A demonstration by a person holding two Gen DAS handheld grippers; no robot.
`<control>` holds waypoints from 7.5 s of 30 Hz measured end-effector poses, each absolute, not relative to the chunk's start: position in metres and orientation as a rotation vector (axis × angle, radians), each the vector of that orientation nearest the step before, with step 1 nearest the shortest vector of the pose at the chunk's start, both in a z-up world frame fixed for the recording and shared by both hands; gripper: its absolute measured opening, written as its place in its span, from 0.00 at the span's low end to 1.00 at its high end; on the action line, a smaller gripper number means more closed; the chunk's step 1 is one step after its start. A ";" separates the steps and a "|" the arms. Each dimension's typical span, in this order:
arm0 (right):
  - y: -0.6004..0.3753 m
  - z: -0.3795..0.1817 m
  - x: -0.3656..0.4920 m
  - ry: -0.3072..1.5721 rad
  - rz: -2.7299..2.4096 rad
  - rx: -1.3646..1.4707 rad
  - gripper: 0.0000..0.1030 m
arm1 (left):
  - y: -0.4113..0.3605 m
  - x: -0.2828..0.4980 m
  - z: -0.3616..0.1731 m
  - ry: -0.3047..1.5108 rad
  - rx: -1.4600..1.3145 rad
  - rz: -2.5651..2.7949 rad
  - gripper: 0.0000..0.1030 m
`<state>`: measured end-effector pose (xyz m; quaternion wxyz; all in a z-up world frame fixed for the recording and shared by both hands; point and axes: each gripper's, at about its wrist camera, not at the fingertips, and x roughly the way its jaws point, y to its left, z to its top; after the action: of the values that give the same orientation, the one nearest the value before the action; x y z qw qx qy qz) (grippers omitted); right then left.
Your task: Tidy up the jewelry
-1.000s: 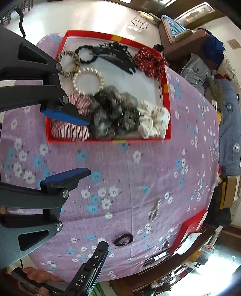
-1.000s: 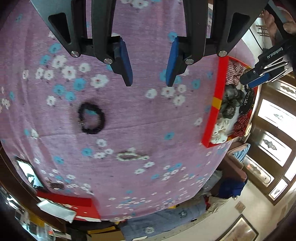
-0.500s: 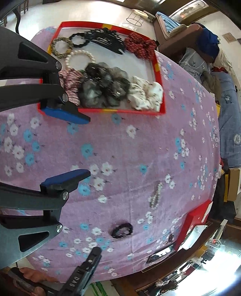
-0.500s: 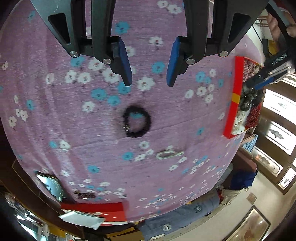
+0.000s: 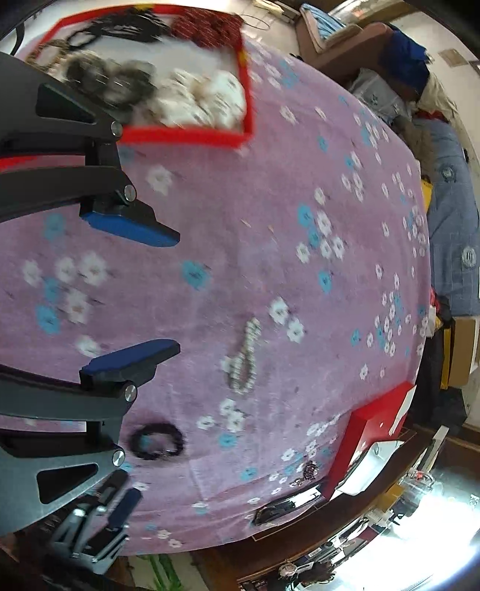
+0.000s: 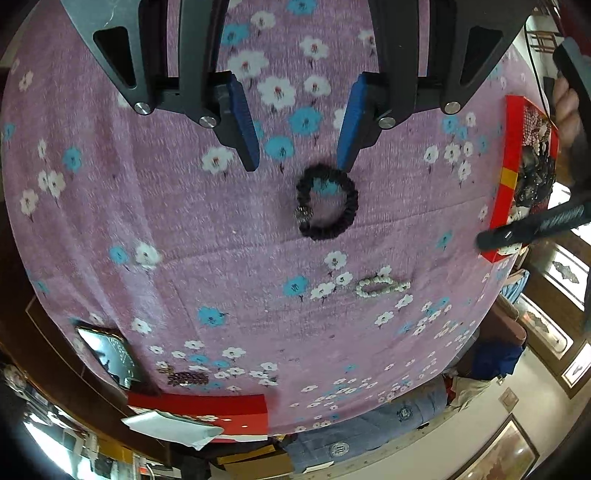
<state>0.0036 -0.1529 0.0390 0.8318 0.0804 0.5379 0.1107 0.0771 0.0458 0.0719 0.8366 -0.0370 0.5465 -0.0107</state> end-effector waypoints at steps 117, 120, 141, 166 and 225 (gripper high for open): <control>-0.009 0.113 -0.024 1.032 0.425 0.120 0.12 | 0.213 -0.047 0.142 1.030 -0.254 0.001 0.05; 0.011 0.115 -0.024 1.030 0.451 0.102 0.12 | 0.236 -0.054 0.139 1.035 -0.259 0.043 0.05; 0.165 0.115 0.005 1.043 0.647 -0.010 0.12 | 0.320 -0.046 0.103 1.060 -0.416 0.019 0.05; 0.268 0.045 0.090 1.209 0.652 -0.134 0.13 | 0.336 -0.014 0.053 1.100 -0.409 0.025 0.05; 0.125 0.093 -0.026 1.081 0.405 -0.030 0.38 | 0.280 -0.061 0.129 0.962 -0.104 0.201 0.63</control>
<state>-0.0261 0.1246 0.0929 0.8378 -0.0143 0.5111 0.1915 -0.0611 0.2799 0.1289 0.8805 -0.0501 0.4615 0.0965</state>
